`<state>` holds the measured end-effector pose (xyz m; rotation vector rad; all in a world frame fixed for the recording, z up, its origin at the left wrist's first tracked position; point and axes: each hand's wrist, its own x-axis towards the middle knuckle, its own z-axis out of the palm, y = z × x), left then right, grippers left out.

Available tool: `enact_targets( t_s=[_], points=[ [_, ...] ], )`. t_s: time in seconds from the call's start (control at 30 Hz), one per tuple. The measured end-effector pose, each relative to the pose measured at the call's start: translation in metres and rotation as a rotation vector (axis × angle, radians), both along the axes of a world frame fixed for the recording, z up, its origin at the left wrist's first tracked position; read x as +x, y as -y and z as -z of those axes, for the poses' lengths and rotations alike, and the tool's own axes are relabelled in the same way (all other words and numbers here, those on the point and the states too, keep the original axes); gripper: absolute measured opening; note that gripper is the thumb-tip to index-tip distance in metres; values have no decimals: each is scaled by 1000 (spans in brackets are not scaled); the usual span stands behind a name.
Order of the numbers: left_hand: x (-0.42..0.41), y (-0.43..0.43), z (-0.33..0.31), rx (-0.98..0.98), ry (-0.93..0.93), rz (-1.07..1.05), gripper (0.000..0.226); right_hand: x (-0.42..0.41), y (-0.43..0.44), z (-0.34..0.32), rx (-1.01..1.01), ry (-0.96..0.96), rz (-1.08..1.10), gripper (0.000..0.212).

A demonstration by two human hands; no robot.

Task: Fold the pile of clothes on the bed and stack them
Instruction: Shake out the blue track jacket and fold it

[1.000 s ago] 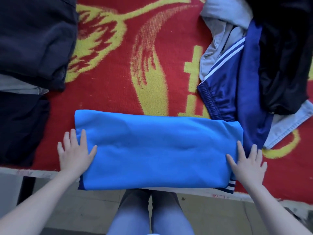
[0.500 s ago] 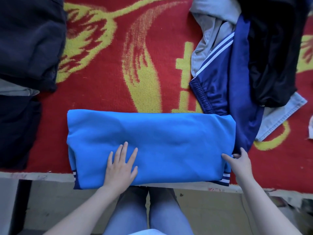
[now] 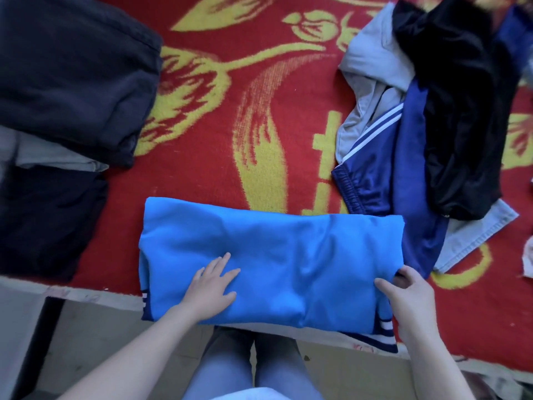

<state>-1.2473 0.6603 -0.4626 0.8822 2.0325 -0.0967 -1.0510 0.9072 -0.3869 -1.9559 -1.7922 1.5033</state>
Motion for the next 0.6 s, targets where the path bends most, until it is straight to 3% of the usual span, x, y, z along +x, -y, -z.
enact_targets(
  t_s=[0.1,0.17,0.23,0.3,0.33,0.43,0.47,0.5,0.57,0.6],
  points=[
    [-10,-2,-6,53,224,-331,57,-34,25,-33,71,-113,-168,27],
    [-17,-4,-15,203,367,-762,41,-61,52,-45,133,-148,-352,24],
    [-25,-2,-25,304,561,-1142,31,-92,88,-48,334,-167,-545,37],
    [-36,4,-34,432,699,-1437,44,-129,129,-50,526,-236,-706,42],
    [-39,9,-37,515,757,-1557,51,-146,148,-49,527,-279,-739,41],
    [-52,29,-46,733,708,-1670,59,-179,181,-39,448,-352,-802,34],
    [-54,37,-49,789,713,-1685,44,-184,187,-36,387,-350,-828,32],
    [-59,47,-50,846,806,-1678,51,-188,193,-34,306,-330,-862,33],
    [-61,64,-46,827,865,-1694,106,-190,201,-29,175,-325,-928,36],
    [-60,64,-57,795,880,-1675,108,-190,204,-26,164,-322,-950,36]
  ],
)
